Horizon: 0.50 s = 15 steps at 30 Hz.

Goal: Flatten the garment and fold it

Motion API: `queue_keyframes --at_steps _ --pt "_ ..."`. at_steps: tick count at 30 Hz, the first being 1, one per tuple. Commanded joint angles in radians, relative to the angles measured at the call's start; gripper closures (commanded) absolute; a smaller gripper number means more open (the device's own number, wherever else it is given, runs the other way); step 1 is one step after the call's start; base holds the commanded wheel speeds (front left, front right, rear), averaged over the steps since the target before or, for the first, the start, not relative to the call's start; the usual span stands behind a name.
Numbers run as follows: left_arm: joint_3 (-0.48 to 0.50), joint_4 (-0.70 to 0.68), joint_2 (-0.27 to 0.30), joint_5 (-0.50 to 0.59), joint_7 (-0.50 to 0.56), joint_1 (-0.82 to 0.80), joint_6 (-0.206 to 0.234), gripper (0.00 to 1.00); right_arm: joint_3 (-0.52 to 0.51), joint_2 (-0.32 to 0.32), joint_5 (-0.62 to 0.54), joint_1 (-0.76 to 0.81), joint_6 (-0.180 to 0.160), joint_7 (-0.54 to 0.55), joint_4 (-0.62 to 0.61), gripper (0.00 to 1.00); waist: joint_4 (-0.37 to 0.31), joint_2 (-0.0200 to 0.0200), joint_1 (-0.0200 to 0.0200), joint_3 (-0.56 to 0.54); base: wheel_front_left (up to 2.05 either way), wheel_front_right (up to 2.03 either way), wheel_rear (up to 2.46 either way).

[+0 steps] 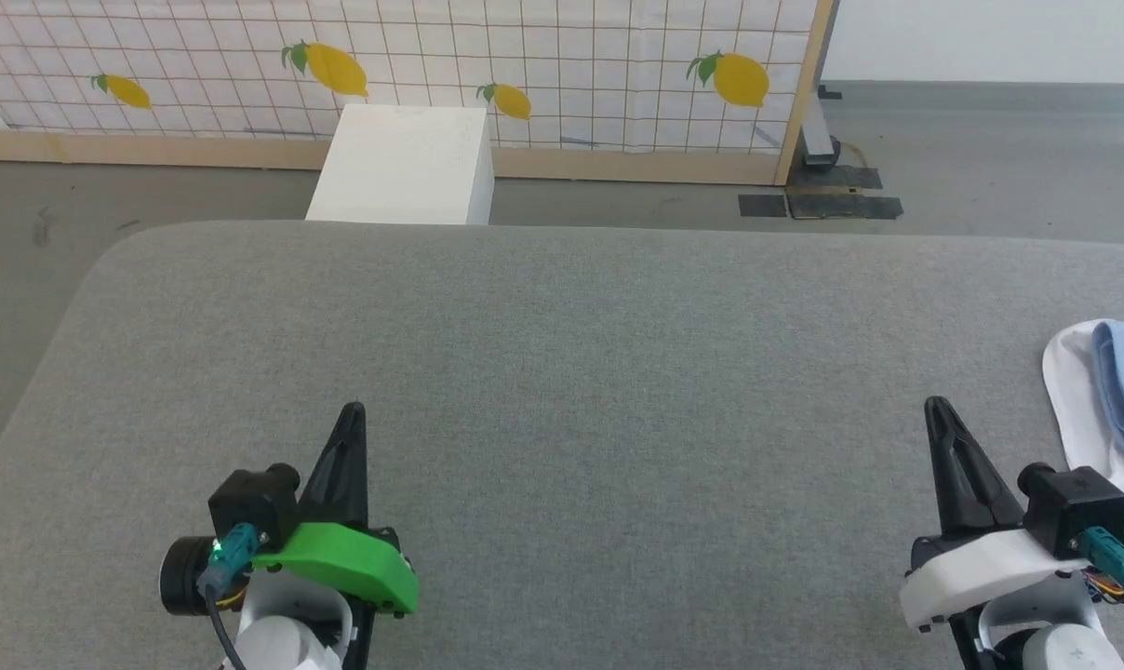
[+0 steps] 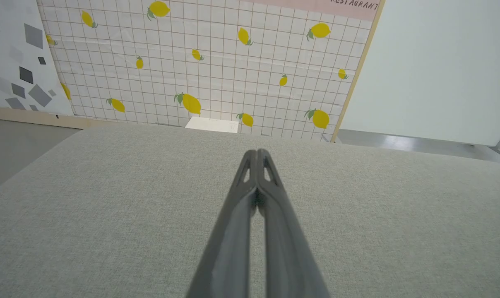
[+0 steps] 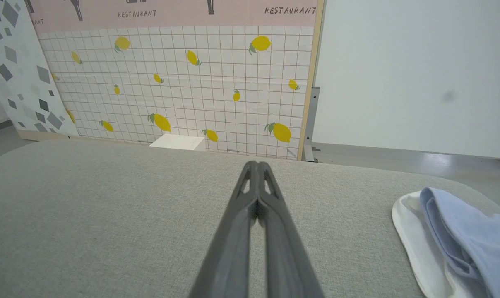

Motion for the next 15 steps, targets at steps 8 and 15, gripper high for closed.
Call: queue_keyframes --at_steps 8,15 --pt "0.01 -0.023 -0.002 0.033 0.019 0.023 0.012 1.0 0.009 0.001 -0.011 0.003 -0.001 0.017 -0.012 1.0 -0.007 0.0 0.0 -0.001 0.0 0.0 0.0" --pt "0.015 -0.036 -0.002 0.048 0.034 0.029 0.016 1.0 0.015 0.001 -0.014 0.003 -0.001 0.027 -0.017 1.0 -0.013 0.0 0.0 -0.002 0.0 0.0 0.0"
